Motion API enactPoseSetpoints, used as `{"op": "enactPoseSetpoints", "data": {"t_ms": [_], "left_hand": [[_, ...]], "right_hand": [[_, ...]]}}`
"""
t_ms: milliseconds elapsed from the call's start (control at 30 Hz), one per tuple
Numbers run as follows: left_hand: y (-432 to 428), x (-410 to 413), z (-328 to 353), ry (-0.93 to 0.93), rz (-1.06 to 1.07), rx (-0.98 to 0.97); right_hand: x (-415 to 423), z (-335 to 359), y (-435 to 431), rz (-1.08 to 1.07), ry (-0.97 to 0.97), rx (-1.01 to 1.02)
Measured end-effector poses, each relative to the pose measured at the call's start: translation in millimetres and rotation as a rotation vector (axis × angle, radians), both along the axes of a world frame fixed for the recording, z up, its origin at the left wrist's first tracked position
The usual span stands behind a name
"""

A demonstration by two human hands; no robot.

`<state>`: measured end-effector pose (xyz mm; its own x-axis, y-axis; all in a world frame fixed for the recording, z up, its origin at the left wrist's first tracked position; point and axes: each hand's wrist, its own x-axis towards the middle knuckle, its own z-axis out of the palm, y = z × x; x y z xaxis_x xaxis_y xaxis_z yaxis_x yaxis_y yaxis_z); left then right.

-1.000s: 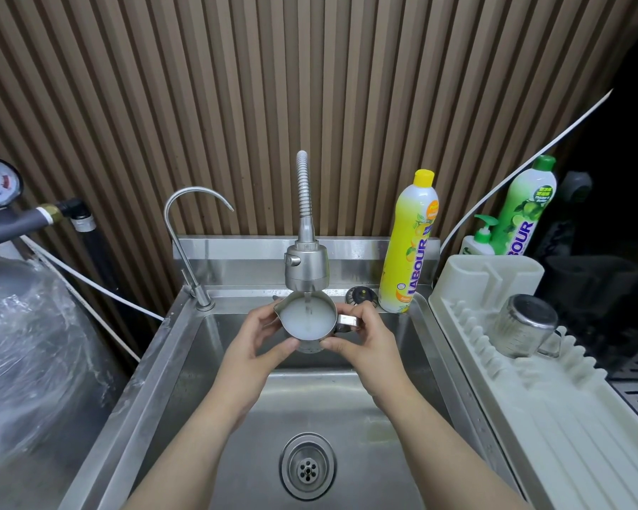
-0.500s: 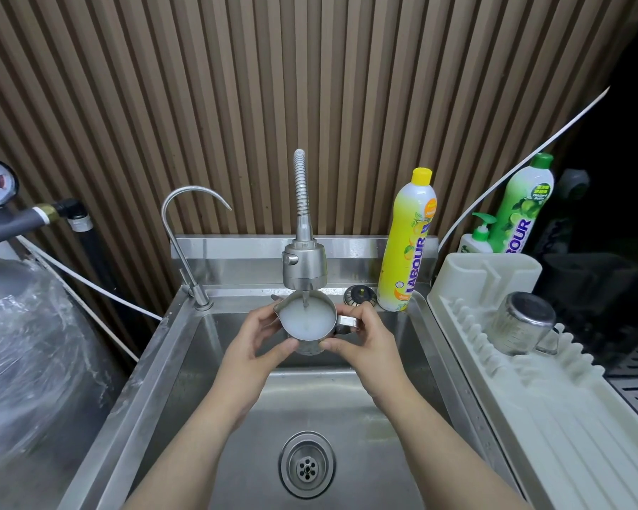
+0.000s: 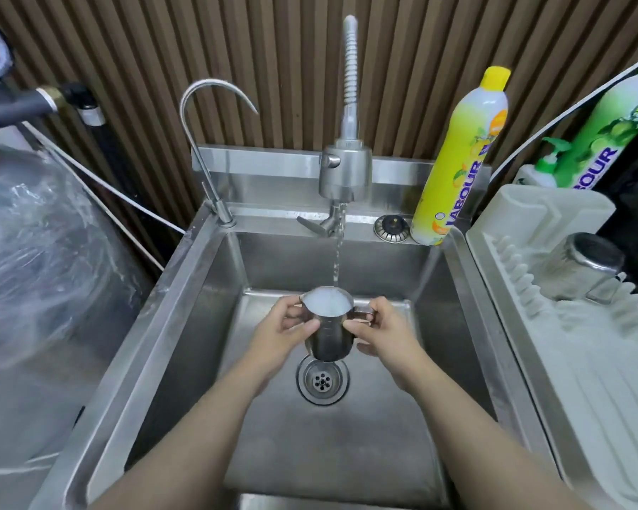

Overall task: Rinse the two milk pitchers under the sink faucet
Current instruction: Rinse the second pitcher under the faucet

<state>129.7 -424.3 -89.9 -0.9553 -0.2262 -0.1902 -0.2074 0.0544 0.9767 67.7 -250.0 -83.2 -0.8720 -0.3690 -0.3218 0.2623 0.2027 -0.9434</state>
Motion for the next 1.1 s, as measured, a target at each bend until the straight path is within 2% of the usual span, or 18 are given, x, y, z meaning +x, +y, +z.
{"op": "enactPoseSetpoints", "data": {"t_ms": [200, 300, 400, 800, 933, 1033, 1100], "left_hand": [[4.6, 21.4, -52.8, -0.463, -0.066, 0.133], [7.9, 29.7, -69.2, -0.679, -0.21, 0.103], [11.6, 28.0, -76.8, -0.79, -0.24, 0.078], [21.9, 9.5, -74.7, -0.938, -0.144, 0.186], [16.4, 9.6, -66.2, -0.761, -0.082, 0.24], [7.5, -0.4, -43.5, -0.593, -0.025, 0.307], [2.2, -10.1, -22.2, -0.494, -0.016, 0.285]], "right_hand": [[16.6, -49.5, 6.4, 0.15, -0.314, 0.281], [24.0, -66.0, 8.9, 0.232, -0.463, 0.374], [24.3, -74.0, 10.5, 0.271, -0.558, 0.424], [6.7, -62.0, 8.2, 0.173, -0.695, 0.465], [0.8, -50.1, 4.9, 0.077, -0.6, 0.322], [-9.1, -34.6, -3.1, 0.021, -0.436, 0.195], [-16.9, -18.5, -7.6, -0.021, -0.341, 0.153]]}}
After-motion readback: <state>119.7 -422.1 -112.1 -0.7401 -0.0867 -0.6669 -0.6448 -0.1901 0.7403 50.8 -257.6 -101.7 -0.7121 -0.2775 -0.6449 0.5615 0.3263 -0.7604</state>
